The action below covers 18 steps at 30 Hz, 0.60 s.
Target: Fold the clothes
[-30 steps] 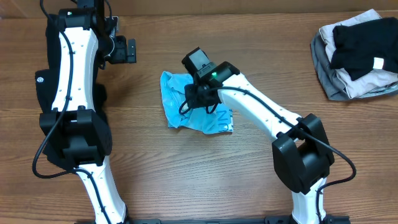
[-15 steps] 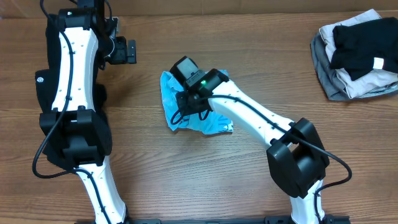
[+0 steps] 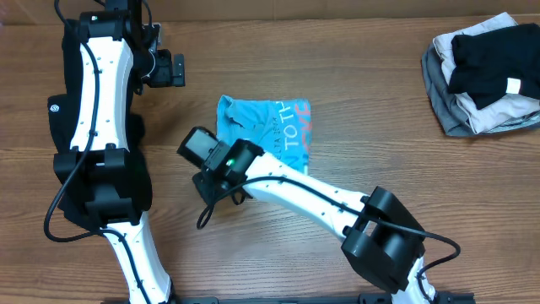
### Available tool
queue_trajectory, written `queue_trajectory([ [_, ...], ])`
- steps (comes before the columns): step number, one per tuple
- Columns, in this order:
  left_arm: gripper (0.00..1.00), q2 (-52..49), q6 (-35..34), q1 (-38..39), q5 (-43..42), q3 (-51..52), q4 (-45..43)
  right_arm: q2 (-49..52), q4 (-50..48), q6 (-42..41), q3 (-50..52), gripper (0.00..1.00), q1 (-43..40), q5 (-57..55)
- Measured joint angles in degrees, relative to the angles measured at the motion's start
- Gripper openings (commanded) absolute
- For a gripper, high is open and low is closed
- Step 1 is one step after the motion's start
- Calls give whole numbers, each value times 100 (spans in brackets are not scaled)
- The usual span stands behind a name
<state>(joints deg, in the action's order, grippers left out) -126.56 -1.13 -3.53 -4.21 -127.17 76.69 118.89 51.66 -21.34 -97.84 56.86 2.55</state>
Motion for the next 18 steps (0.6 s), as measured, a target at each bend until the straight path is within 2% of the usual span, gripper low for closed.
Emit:
queue_trajectory([
  [1, 100, 0, 2, 0, 0, 0, 0, 0, 2, 4, 0, 57, 20, 17],
  [2, 100, 0, 0, 0, 0, 0, 2, 0, 7, -2, 0, 76, 26, 50],
  [4, 100, 0, 0, 0, 0, 0, 7, 0, 11, -7, 0, 87, 24, 68],
  [11, 100, 0, 2, 0, 0, 0, 61, 0, 575, -131, -76, 100, -240, 33],
  [18, 100, 0, 0, 0, 0, 0, 59, 0, 988, -236, -216, 100, -1314, -11],
])
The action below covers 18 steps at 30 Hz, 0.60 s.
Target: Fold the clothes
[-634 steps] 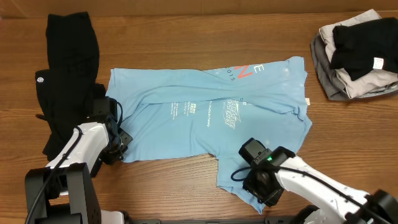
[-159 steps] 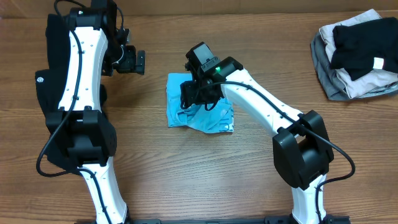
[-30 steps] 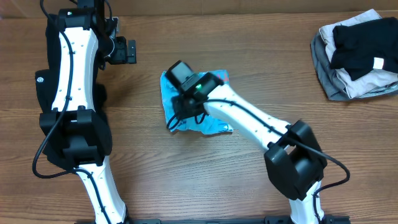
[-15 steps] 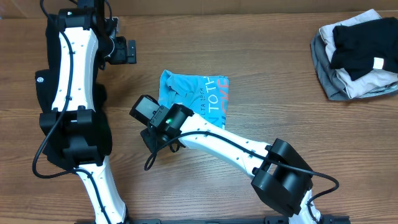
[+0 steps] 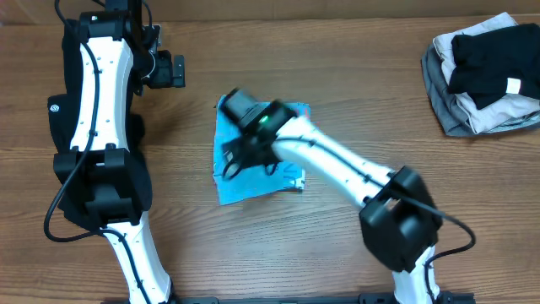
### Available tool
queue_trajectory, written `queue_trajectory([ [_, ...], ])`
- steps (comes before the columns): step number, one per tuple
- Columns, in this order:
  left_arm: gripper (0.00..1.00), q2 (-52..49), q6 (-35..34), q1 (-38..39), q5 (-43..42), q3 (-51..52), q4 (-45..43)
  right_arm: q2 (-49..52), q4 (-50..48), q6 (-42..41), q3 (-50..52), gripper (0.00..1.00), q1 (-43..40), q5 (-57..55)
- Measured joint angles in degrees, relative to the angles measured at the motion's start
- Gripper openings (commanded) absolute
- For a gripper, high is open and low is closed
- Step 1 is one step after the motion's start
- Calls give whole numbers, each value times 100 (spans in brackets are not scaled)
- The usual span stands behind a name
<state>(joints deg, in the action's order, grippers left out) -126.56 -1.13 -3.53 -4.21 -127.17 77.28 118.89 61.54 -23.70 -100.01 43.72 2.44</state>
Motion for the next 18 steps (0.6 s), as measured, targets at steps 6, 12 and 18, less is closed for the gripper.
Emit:
queue_trajectory([
  [6, 100, 0, 0, 0, 0, 0, -22, 24, 7, 223, 31, 99, -647, 44],
  [12, 100, 0, -17, 0, -2, 0, -22, 223, -160, 321, 455, 99, -850, 96],
  [18, 100, 0, -48, 0, -2, 0, -50, 264, -490, 321, 743, 99, -997, 149],
])
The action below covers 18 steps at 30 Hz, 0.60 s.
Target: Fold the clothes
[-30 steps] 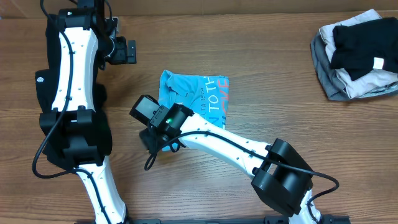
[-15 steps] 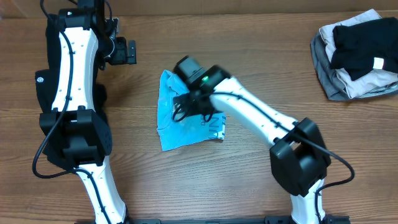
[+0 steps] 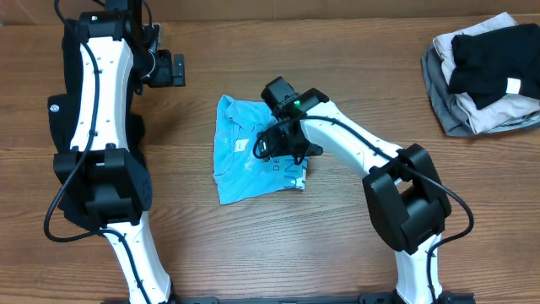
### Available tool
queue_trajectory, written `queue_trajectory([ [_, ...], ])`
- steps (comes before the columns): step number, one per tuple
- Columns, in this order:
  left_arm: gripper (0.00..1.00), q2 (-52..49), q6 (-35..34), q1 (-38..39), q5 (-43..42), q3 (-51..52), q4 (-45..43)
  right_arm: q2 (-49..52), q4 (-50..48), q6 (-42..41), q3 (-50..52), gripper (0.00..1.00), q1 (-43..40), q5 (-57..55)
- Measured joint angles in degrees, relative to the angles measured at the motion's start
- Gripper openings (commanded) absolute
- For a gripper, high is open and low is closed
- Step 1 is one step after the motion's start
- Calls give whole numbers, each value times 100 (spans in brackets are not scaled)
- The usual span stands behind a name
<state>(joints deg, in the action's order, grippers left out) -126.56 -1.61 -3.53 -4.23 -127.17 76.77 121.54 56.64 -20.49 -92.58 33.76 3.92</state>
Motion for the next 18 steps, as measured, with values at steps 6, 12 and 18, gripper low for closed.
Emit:
queue_trajectory([
  [6, 100, 0, -39, 0, 0, 0, 9, 48, -195, 20, 173, 99, -35, 15],
  [12, 100, 0, -105, 0, 0, 0, 22, 94, -177, 74, 197, 99, -177, 57],
  [18, 100, 0, -120, 0, 0, 0, 31, 101, -170, 125, 197, 99, -466, 79],
])
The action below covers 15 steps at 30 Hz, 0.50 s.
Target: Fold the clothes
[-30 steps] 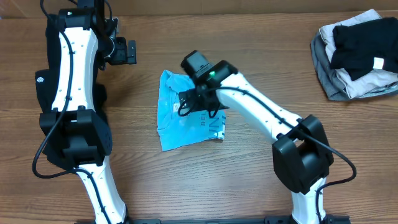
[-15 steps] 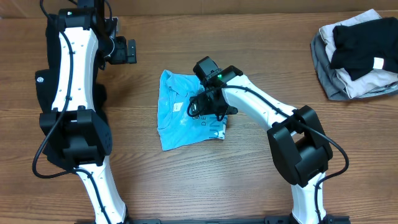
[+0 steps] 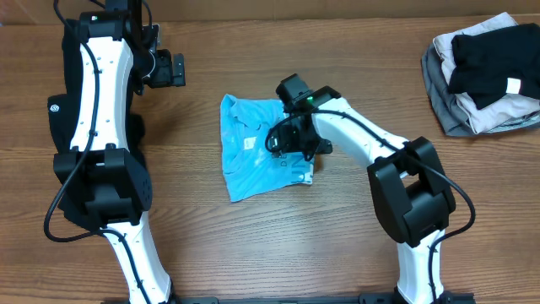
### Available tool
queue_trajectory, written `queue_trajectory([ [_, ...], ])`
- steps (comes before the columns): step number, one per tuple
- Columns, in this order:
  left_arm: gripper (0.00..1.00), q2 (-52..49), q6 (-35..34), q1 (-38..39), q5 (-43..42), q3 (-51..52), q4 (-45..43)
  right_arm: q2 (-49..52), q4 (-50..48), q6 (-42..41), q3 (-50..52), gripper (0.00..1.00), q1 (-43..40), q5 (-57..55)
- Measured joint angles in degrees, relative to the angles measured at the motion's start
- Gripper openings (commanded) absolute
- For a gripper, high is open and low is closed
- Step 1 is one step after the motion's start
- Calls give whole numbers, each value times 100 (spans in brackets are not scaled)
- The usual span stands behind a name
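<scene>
A light blue shirt (image 3: 253,156) lies folded into a rough rectangle at the middle of the table, its plain side up and its lower left corner sticking out. My right gripper (image 3: 283,142) is down on the shirt's right half, and its fingers are mostly hidden under the wrist; it appears shut on the cloth. My left gripper (image 3: 171,69) hangs at the back left, away from the shirt. Whether it is open does not show.
A pile of grey, black and cream clothes (image 3: 481,76) sits at the back right corner. The left arm's white links and black base (image 3: 97,169) stand along the left side of the wooden table (image 3: 380,34).
My right gripper has shifted a little to the right, and the blue shirt has slid right with it. Its lower left corner is now further in. The left arm has not moved.
At first the shirt lay flat with its printed letters showing, and my right gripper was at its lower left edge. Then the gripper was over the shirt's top left with cloth turned over. Later it was at the shirt's right half, and now the whole shirt lies further right.
</scene>
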<state>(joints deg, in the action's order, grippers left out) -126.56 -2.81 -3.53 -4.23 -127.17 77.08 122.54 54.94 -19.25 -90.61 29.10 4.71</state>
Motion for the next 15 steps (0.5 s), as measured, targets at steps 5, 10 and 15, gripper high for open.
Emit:
queue_trajectory([
  [5, 100, 0, 0, 0, 0, 0, 0, 0, 59, 44, 0, 98, -238, -2],
  [10, 100, 0, 0, 0, 0, 0, 0, 0, 116, 81, 0, 96, -282, 42],
  [15, 100, 0, 0, 0, 0, 0, -2, 0, 131, 87, 0, 96, -282, 238],
])
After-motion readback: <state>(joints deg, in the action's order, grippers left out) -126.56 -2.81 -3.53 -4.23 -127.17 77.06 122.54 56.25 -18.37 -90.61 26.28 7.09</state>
